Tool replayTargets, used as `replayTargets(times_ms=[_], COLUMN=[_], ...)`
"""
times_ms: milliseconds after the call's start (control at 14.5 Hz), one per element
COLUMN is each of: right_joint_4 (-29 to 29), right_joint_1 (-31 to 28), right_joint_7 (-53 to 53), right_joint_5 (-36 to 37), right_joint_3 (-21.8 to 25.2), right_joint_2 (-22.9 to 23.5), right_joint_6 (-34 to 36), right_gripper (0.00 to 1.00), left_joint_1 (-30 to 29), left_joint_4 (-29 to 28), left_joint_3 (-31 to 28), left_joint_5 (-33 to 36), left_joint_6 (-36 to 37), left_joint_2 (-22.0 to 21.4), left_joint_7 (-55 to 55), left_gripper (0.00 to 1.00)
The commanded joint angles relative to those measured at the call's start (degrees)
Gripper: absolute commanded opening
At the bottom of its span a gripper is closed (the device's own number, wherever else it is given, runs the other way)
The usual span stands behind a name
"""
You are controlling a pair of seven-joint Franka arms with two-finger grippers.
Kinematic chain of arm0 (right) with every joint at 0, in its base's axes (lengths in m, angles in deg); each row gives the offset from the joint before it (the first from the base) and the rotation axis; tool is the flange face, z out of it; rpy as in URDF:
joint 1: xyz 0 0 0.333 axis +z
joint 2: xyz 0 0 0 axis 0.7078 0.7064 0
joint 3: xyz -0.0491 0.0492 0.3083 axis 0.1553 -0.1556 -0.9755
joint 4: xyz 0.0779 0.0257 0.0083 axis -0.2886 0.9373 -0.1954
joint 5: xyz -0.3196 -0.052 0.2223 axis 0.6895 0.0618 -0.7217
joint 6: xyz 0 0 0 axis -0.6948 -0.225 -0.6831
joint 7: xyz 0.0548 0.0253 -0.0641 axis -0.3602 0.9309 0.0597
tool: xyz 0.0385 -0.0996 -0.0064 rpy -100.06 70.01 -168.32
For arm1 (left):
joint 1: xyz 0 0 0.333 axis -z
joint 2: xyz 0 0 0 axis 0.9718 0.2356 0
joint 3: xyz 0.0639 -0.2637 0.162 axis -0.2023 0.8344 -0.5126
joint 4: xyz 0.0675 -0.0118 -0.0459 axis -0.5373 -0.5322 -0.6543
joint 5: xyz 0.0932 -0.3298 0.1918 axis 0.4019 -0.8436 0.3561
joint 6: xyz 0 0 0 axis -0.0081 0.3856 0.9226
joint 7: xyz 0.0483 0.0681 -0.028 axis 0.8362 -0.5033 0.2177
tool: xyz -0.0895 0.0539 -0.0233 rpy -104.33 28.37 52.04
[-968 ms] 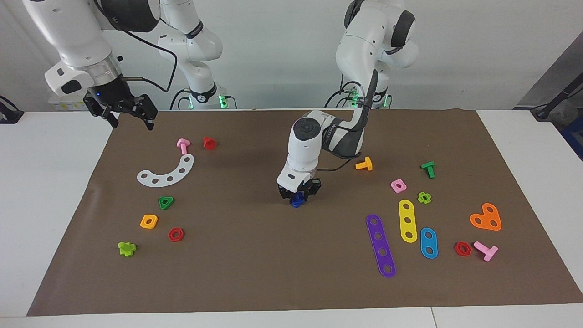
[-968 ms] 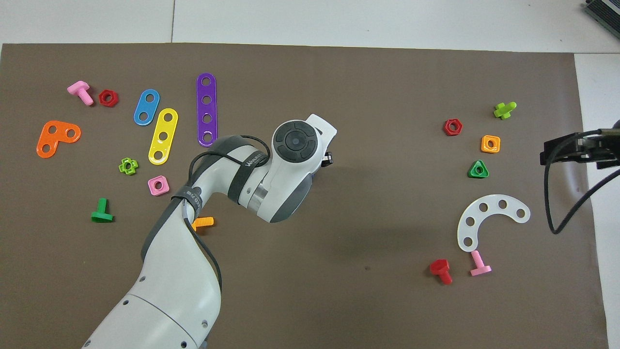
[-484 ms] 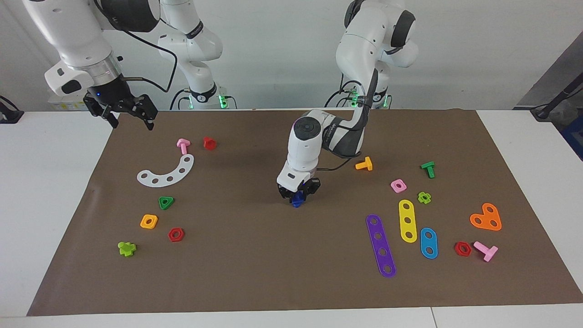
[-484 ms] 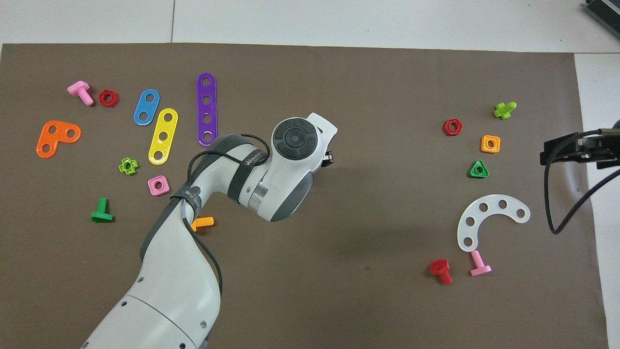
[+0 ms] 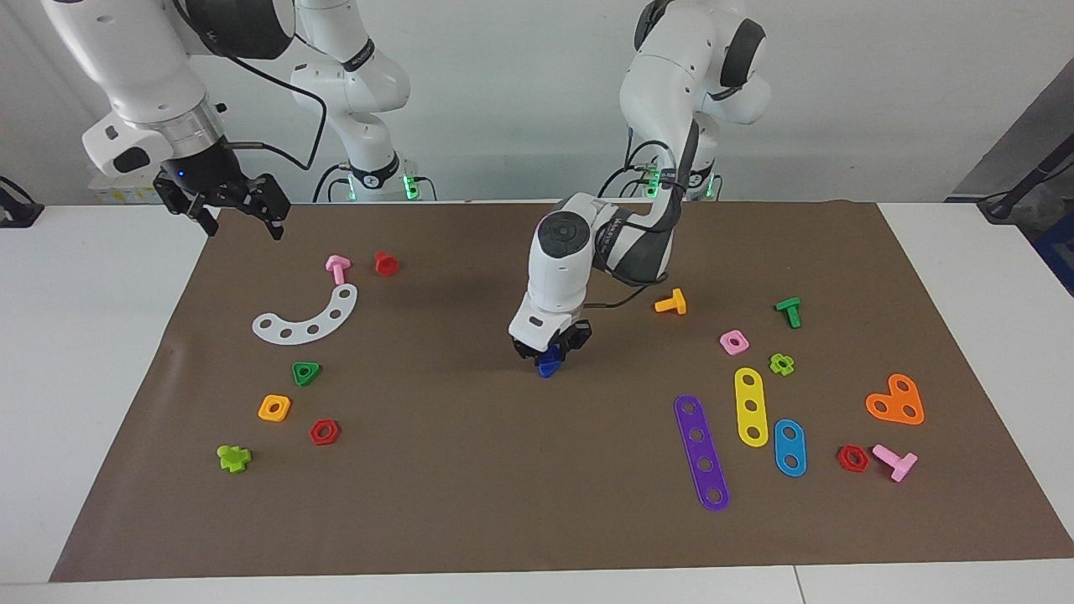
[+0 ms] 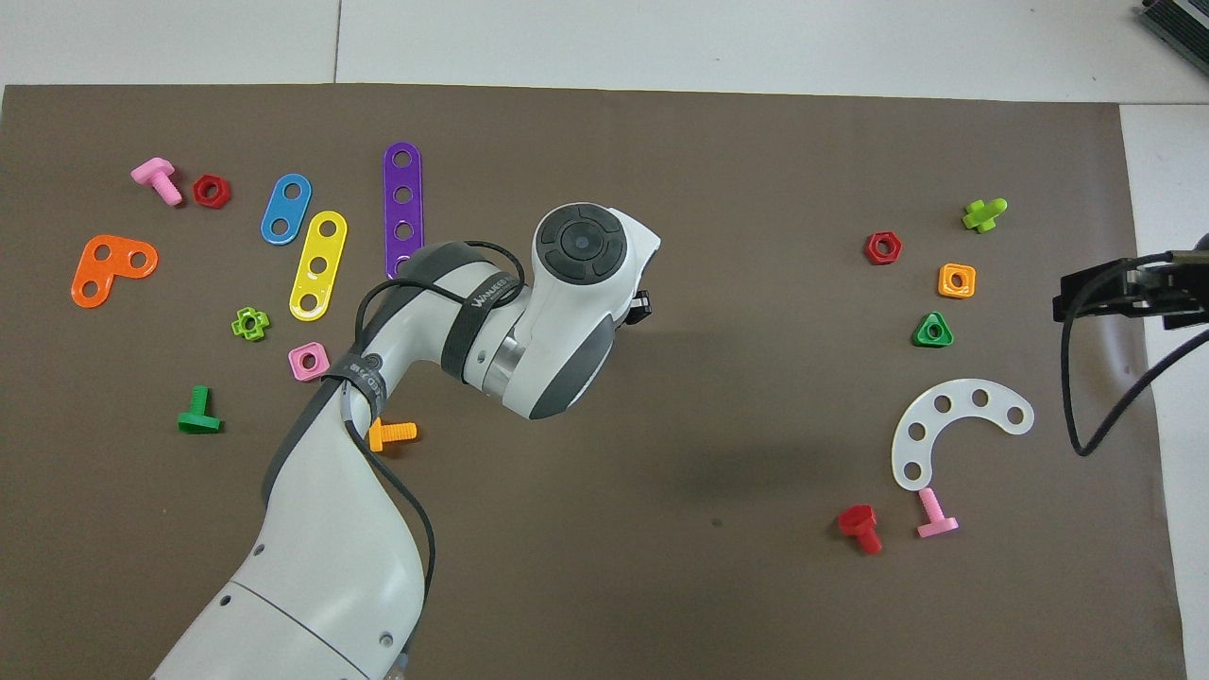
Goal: Unscrew and place screws in storage area
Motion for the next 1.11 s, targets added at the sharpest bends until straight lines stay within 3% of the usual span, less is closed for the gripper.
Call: replayTargets(times_ms=[0, 415, 691, 1037], right_joint_4=[0.67, 0.67, 0.67, 0.67], right_joint_1=[-0.22, -0.22, -0.22, -0.22], right_joint_7=[0.25, 0.25, 0.25, 0.17], right_joint_5=[-0.26, -0.26, -0.26, -0.26], right_joint_3=[-0.06, -0.06, -0.06, -0.06], right_joint_2=[-0.88, -0.97, -0.97, -0.88], right_joint_6=[0.06, 0.06, -0.03, -0.12], right_gripper=[1.0, 1.0, 1.0, 1.0], left_joint_1=[0.04, -6.19, -13.39, -20.17], left_joint_4=[5.26, 9.23, 8.53, -3.75], left_joint_3=[-0.73, -0.47, -0.73, -1.26], left_joint_5=[-2.35, -2.88, -3.15, -3.5], left_joint_6=[4.02, 9.65, 11.05, 7.29], left_joint_2=[2.1, 1.75, 0.43, -4.66], left_joint_7=[0.61, -2.02, -15.7, -33.11], left_gripper=[0.43, 0.43, 0.43, 0.42])
